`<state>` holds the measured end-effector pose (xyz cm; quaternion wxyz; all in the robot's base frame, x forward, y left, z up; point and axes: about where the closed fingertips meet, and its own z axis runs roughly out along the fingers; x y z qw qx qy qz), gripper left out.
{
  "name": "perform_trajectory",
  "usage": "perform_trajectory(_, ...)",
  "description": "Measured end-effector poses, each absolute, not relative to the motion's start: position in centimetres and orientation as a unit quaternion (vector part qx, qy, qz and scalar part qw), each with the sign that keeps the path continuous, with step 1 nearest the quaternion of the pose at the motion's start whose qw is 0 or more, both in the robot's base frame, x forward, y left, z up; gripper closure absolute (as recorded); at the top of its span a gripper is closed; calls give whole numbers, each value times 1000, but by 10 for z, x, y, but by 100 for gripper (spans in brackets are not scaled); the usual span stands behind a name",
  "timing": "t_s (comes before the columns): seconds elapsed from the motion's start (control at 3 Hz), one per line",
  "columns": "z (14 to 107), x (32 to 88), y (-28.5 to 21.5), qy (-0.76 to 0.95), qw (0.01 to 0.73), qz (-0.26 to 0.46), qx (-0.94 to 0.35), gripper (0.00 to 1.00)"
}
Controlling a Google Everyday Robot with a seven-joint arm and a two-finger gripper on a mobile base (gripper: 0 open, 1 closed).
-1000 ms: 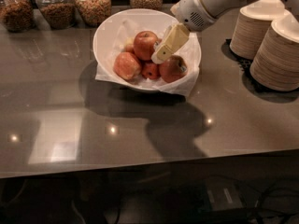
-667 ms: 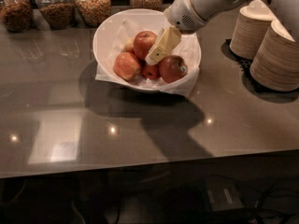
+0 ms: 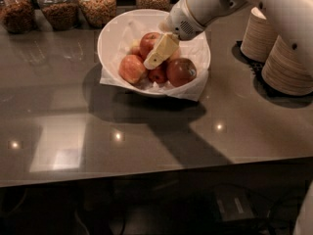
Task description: Pick apple from white bowl
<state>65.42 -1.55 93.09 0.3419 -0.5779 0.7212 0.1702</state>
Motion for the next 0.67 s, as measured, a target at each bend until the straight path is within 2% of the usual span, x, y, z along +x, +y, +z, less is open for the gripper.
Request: perform_trajectory(0.67, 925, 654, -8, 719, 334, 178, -582, 58)
